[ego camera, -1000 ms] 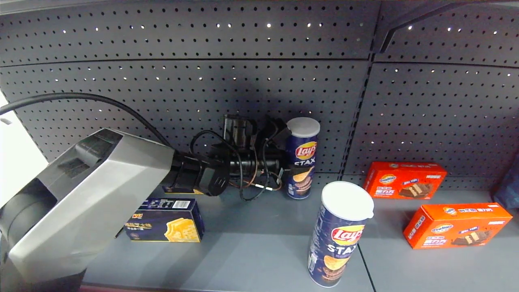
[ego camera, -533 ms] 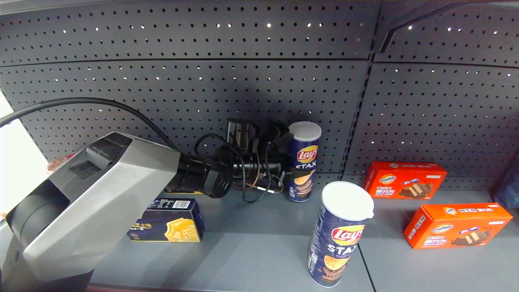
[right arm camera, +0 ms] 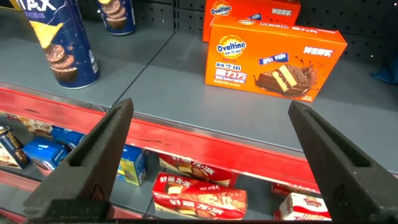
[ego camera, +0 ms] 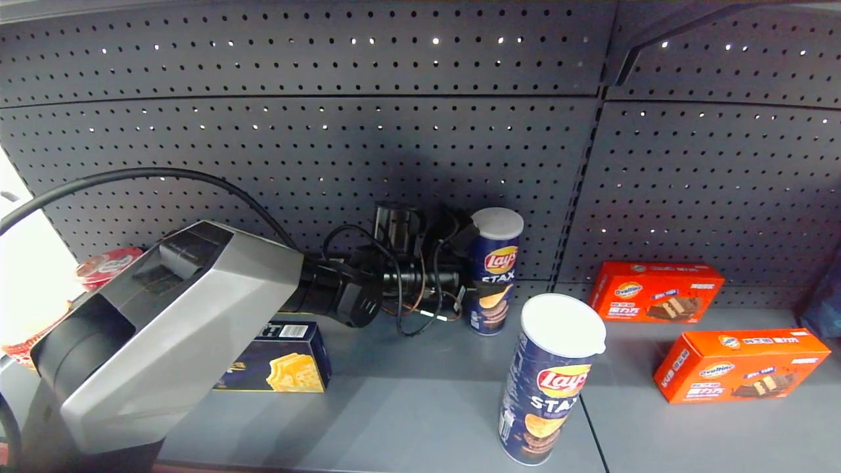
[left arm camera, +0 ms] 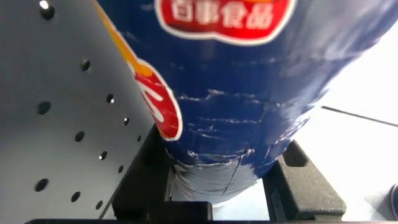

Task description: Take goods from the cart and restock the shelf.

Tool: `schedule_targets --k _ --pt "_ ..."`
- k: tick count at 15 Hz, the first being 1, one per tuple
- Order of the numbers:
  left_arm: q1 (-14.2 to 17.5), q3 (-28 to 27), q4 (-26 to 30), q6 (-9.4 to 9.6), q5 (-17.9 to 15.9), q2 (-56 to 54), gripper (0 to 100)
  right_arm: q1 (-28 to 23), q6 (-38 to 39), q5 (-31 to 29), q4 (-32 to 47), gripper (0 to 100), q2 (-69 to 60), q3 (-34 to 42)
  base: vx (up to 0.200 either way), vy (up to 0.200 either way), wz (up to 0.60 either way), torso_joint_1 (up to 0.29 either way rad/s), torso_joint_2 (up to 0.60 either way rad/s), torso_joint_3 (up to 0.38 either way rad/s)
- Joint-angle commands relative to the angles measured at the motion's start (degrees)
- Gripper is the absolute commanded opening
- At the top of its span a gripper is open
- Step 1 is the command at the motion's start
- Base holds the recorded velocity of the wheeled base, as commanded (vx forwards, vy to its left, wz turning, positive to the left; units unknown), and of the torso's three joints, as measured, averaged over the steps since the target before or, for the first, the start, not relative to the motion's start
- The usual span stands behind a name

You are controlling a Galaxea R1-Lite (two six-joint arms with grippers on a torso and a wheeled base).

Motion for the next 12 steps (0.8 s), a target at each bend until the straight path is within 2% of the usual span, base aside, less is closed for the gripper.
schedule_targets --k 1,2,3,7,9,10,12 --pt "0.05 0.01 -0.06 0.12 0.02 0.2 0 0.03 -0.01 0.05 -0.03 100 0.07 0.02 0.0 0.0 0.0 0.0 0.0 0.0" --pt "0.05 0.01 -0.06 0.56 0.02 0.2 100 0.03 -0.01 0.05 -0.03 100 0.07 0.02 0.0 0.0 0.0 0.0 0.0 0.0" --pt "0.05 0.44 -0.06 1.53 0.19 0.2 100 0.03 -0.01 0.05 -0.29 100 0.07 0.1 0.0 0.0 0.0 0.0 0.0 0.0" --pt "-0.13 0.97 -0.59 1.7 0.28 -0.24 100 0.12 0.08 0.05 -0.29 100 0.07 0.19 0.0 0.0 0.0 0.0 0.0 0.0" --pt "0.4 1.68 -0.5 3.46 0.37 -1.12 100 0.03 0.08 0.05 -0.29 100 0.07 0.19 0.0 0.0 0.0 0.0 0.0 0.0" --pt "0.75 2.91 -0.59 3.81 0.37 -2.26 100 0.12 0.08 0.05 -0.29 100 0.07 0.19 0.0 0.0 0.0 0.0 0.0 0.0" --pt "2.42 8.97 -1.2 4.08 0.54 -7.1 100 0.03 -0.01 0.05 -0.29 100 0.07 0.19 0.0 0.0 0.0 0.0 0.0 0.0"
